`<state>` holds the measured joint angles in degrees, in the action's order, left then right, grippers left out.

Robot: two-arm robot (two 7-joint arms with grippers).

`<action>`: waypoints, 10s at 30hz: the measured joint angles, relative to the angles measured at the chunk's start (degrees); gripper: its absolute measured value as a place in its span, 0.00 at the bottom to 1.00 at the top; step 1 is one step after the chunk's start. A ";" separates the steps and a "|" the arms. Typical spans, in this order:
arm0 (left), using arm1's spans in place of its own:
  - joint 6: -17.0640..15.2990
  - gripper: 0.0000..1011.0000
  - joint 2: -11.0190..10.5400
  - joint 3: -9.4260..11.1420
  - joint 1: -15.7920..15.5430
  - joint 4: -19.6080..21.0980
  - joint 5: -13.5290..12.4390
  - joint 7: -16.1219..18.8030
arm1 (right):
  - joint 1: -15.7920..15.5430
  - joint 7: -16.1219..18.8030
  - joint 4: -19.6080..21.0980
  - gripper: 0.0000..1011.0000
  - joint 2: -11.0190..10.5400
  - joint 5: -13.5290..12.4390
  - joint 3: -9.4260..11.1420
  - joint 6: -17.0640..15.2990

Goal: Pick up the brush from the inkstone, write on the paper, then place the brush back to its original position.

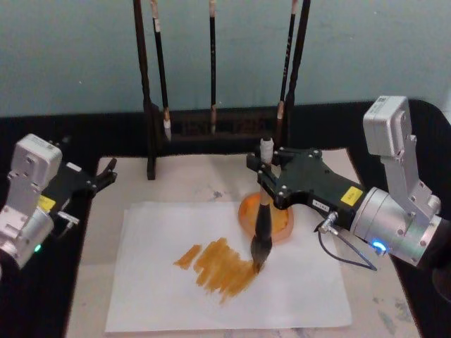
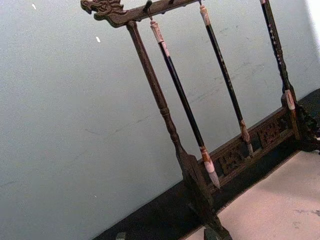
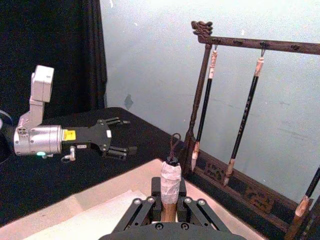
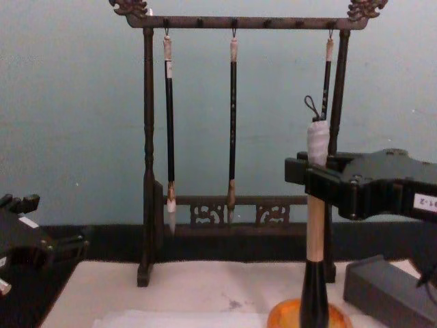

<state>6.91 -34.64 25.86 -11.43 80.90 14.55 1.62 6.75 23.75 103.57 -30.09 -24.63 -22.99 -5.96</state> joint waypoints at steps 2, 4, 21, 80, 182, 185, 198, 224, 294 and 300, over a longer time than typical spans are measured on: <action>0.00 1.00 0.00 0.00 0.00 0.00 0.00 0.00 | -0.05 0.21 0.18 0.16 0.02 -0.02 0.05 -0.04; 0.00 1.00 0.00 0.00 0.00 0.00 0.00 0.00 | -0.08 0.31 0.31 0.16 0.03 -0.08 0.08 -0.05; 0.00 1.00 0.00 0.00 0.00 0.00 0.00 0.00 | 1.41 1.13 1.89 0.16 0.26 -0.01 -0.39 0.38; 0.00 1.00 0.00 0.00 0.00 0.00 0.00 0.00 | 0.56 1.63 2.01 0.16 -0.49 -2.91 1.51 0.34; 0.00 1.00 0.00 0.00 0.00 0.00 0.00 0.00 | 15.53 3.01 -46.84 0.16 9.47 -54.85 5.53 -6.14; 0.00 1.00 0.00 0.00 0.00 0.00 0.00 0.00 | 15.61 2.88 -47.00 0.16 9.40 -55.28 5.20 -6.00; 0.00 1.00 0.00 0.00 0.00 0.00 0.00 0.00 | 16.05 3.01 -47.79 0.16 9.16 -56.30 4.32 -5.80; 0.00 1.00 0.00 0.00 0.00 0.00 0.00 0.00 | 15.91 2.96 -47.57 0.66 9.21 -56.12 4.56 -5.80; 0.00 1.00 0.00 0.00 0.00 0.00 0.00 0.00 | 1.77 -35.46 -14.73 0.99 -4.12 0.71 -11.12 11.17; 0.00 1.00 0.00 0.00 0.00 0.00 0.00 0.00 | 1.09 -36.24 -15.18 0.99 -3.60 2.02 -9.99 12.87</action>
<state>6.91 -34.65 25.86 -11.43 80.90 14.55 1.62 7.84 -12.49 88.40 -33.69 -22.62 -32.98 6.90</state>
